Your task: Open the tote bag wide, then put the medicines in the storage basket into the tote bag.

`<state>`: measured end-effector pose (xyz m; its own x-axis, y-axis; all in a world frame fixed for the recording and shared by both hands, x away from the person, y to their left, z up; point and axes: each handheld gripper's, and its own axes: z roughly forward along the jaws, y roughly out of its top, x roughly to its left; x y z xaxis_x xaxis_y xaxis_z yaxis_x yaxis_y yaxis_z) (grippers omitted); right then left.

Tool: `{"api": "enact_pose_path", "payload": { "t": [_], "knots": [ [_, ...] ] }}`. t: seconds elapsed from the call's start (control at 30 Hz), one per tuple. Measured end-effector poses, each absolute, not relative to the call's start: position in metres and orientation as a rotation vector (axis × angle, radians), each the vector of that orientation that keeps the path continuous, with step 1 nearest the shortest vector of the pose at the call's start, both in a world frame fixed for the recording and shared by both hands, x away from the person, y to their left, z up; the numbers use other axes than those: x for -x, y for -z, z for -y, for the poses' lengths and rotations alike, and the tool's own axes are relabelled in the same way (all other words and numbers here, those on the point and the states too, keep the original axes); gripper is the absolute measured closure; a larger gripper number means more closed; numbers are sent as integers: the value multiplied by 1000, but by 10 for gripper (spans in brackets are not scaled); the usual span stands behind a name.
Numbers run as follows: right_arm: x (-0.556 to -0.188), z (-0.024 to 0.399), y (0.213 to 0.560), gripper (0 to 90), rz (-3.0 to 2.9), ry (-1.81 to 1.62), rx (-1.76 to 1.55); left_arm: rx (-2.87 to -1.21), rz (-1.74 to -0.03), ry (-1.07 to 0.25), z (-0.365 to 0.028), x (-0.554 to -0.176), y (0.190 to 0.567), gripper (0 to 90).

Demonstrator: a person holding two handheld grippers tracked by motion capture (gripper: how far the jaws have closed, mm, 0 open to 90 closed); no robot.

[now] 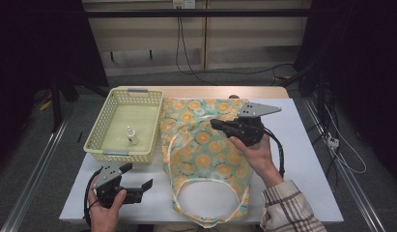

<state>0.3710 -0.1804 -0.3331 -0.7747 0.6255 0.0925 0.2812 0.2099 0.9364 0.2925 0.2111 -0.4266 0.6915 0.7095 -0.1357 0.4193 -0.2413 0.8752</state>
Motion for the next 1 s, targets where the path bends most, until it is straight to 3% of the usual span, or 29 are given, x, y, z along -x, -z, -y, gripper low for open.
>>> {"api": "enact_pose_path", "payload": {
  "t": [0.7,1.0],
  "knots": [
    [-374,177,338,900,-2210,-1575,-855,-1918,-859,-291,-223,-316,409,70],
    [-377,176,340,900,-2212,-1576,-865,-1964,-854,-324,-228,-326,397,71]
  ]
}}
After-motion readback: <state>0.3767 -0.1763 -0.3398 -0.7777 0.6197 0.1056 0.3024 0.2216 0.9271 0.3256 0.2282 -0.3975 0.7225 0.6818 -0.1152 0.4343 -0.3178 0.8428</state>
